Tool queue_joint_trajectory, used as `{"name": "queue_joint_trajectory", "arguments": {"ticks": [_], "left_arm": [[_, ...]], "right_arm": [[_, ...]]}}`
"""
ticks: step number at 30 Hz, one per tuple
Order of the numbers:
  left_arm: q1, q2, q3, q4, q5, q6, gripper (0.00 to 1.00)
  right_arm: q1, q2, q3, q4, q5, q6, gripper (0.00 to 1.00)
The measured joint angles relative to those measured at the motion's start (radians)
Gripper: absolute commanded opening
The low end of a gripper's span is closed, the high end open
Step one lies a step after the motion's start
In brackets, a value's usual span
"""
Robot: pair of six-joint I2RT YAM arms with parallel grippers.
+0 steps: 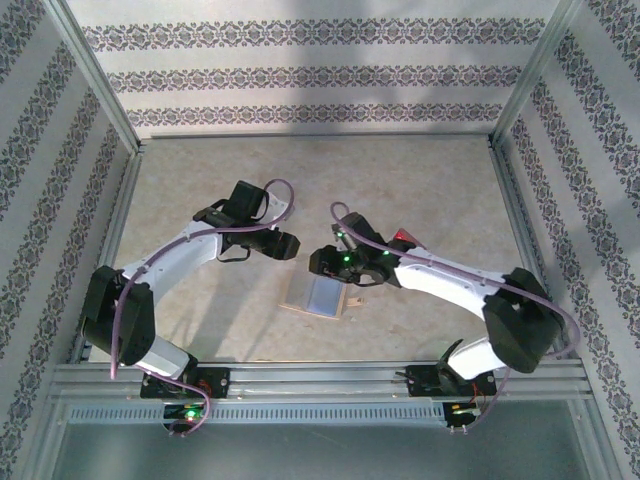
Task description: Put the credit cards into the card holder
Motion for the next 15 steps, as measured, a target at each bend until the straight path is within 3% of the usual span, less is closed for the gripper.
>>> {"name": "queue_joint_trajectory", "arguments": {"ticks": [6,10,15], "left_arm": [[-0.013,0.007,0.116,-0.066,-0.002,0.052,0.65],[-0.069,0.051,0.231,-0.1,-0.014,0.106,0.81],[-0.156,0.12,0.31,-0.105,-0.052,0.155,0.96]], "right_arm": [[-0.076,-0.103,0.084,-0.277,0.123,-0.143,0.61],[-0.161,-0.151,0.157,-0.407,0.177,-0.245,0.71],[-0.323,-0.218,0.167,-0.493,0.185,-0.349,0.77]]}}
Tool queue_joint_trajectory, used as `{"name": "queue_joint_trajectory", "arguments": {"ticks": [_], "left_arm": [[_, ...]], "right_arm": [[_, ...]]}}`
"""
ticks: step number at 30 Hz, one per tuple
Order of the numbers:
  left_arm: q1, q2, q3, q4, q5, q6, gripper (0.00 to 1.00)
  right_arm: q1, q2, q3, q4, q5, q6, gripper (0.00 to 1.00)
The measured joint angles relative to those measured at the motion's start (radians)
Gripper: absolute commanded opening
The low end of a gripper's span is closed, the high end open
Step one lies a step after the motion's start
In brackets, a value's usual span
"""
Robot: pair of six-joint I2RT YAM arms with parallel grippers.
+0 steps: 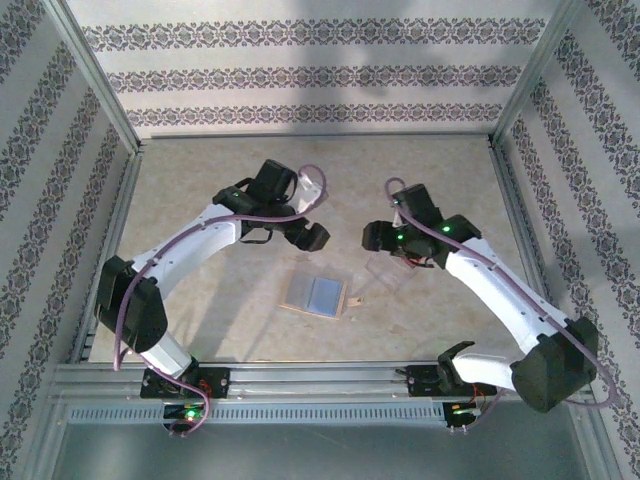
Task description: Put the credit cards into the card holder
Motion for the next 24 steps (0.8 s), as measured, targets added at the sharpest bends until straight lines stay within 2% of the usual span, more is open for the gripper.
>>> {"name": "queue_joint_trajectory", "arguments": {"ticks": [2,9,13,17,24], "left_arm": [[-0.029,0.034,0.025,0.0,-0.017,0.003,1.0],[-0.095,0.148,0.128,0.003,-0.064,-0.012,1.0],[-0.108,0.168,0.141,0.006,-0.069,-0.033,1.0],[-0.108,0.169,0.138,0.009,-0.072,-0.057,1.0],[-0.108,0.166,0.042,0.06,-0.047,-0.094,1.0]], "right_arm": [[-0.073,-0.012,0.0,-0.026,-0.007,-0.037,0.81],[-0.311,-0.032,-0.008,-0.056,-0.058,-0.147,0.89],[-0.42,-0.029,-0.067,-0.017,-0.129,-0.176,0.93],[-0.463,0.012,-0.116,0.04,-0.216,-0.183,0.97],[-0.469,0.094,-0.151,0.154,-0.302,-0.193,0.97]]}}
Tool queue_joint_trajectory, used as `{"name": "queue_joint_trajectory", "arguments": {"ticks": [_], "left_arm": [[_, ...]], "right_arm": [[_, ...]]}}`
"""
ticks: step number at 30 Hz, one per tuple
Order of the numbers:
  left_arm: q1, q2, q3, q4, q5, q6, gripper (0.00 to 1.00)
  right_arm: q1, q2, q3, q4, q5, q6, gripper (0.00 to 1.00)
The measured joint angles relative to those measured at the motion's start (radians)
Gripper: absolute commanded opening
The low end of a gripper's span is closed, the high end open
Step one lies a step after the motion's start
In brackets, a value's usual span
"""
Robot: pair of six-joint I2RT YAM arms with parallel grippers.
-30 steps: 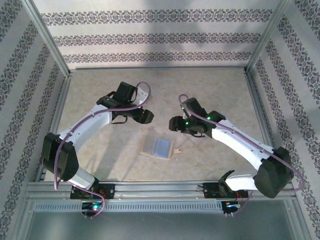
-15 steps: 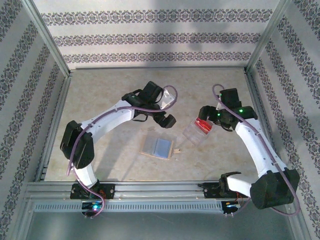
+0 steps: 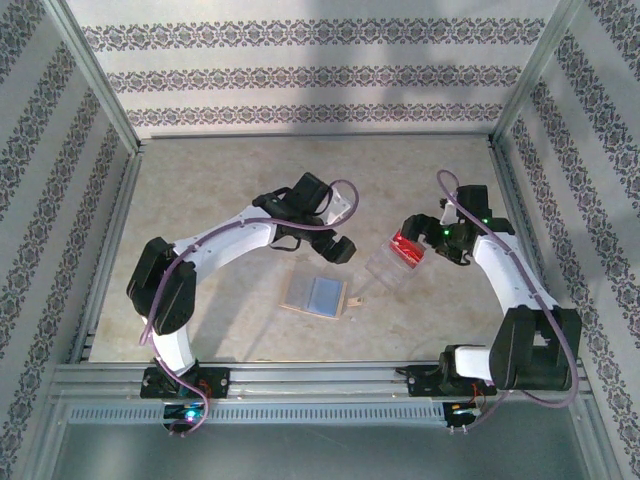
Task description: Put the credit cards into the card holder
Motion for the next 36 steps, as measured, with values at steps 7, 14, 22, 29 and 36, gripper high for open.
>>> {"name": "queue_joint_trajectory", "arguments": {"ticks": [7,14,22,29,36], "left_arm": [[0.0,0.0,-0.013,0.028,0.038,-0.049,1.0],[0.0,0.007,-0.013,0.06,0.065,-0.091,1.0],[0.0,0.035,-0.013,0.066,0.081,-0.108,0.99],[0.0,0.103,0.027,0.066,0.1,-0.15,0.97],[0.0,0.207,0.13,0.045,0.118,-0.175,0.83]], "right_arm": [[-0.003,0.075,-0.017,0.096,-0.026,0.0,0.95],[-0.003,0.101,-0.061,0.163,-0.062,0.002,0.91],[-0.003,0.026,-0.172,0.203,-0.089,0.052,0.89],[0.034,-0.076,-0.233,0.236,-0.095,0.116,0.88],[0.084,-0.084,-0.244,0.225,-0.076,0.132,0.87]]}}
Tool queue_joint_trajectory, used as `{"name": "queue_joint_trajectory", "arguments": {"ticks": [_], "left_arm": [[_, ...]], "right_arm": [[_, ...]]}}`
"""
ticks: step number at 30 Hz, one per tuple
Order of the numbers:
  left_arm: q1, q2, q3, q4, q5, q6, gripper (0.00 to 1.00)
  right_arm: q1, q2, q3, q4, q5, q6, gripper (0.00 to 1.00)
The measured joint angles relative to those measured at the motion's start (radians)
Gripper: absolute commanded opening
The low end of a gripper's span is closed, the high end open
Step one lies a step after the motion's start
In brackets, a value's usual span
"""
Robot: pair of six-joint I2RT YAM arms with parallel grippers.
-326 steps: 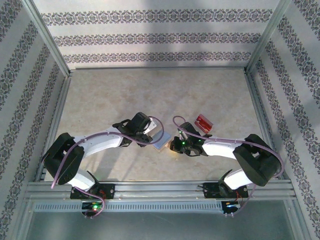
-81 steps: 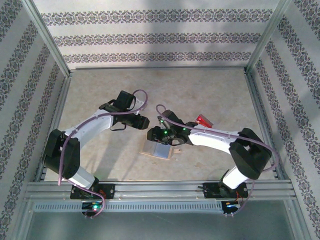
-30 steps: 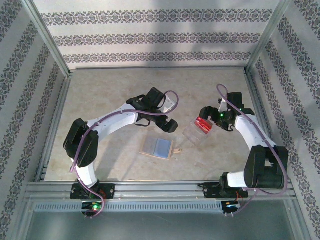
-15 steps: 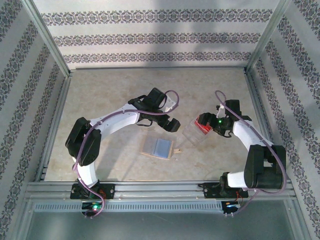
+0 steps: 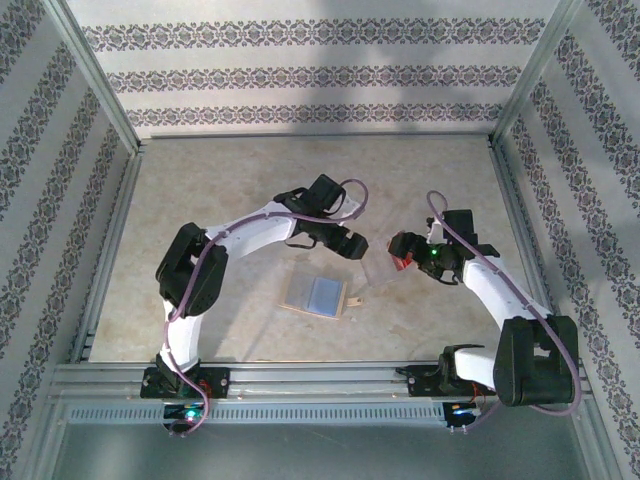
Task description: Put the credit cards into the card holder
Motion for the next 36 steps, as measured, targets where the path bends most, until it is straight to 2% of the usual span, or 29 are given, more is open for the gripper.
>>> {"name": "queue_joint_trajectory", "arguments": {"ticks": [4,13,25,36], "left_arm": [[-0.008,0.035,0.049,-0.021,0.006,-0.004,0.71],[-0.034,0.142,0.15,-0.066,0.031,-0.022,0.63],[-0.046,0.235,0.239,-0.119,0.027,-0.028,0.67],[-0.046,0.272,0.245,-0.13,0.027,-0.032,0.7]], "right_arm": [[0.001,-0.026,0.029,-0.091,0.06,-0.027,0.87],[0.001,-0.013,0.194,-0.238,0.195,-0.151,0.82],[0.072,0.102,0.253,-0.293,0.281,-0.275,0.8],[0.078,0.141,0.257,-0.31,0.357,-0.306,0.8]]}}
